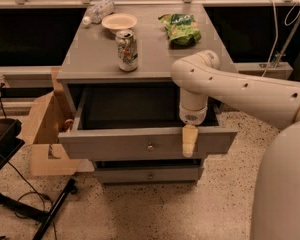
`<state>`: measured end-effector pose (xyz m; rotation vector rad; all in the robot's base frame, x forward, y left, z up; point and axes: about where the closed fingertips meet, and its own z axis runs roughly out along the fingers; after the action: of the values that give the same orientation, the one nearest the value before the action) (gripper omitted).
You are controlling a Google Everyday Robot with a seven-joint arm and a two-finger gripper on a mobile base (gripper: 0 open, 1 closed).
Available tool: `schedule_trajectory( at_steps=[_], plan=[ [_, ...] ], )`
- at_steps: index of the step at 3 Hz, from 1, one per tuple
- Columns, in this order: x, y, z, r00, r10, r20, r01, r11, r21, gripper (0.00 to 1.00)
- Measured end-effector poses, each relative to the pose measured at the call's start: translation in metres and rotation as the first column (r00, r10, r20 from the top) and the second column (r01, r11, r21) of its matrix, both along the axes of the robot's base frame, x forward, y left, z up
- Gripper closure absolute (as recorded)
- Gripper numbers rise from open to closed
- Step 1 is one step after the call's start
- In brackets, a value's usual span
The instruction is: Open top drawer
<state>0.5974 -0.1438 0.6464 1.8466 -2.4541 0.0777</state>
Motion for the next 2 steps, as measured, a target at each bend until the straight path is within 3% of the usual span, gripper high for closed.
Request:
schedule_trajectory(
  at_steps=[1,2],
  plan=[
    [-0.004,0.000,-0.002,1.0000,0.002,-0.004,-0.002,1.000,0.003,0.03],
    [-0.021,-0.002,-0.009,0.9998,0.010,-0.019,-0.010,1.000,0.015,0.26]
  ],
)
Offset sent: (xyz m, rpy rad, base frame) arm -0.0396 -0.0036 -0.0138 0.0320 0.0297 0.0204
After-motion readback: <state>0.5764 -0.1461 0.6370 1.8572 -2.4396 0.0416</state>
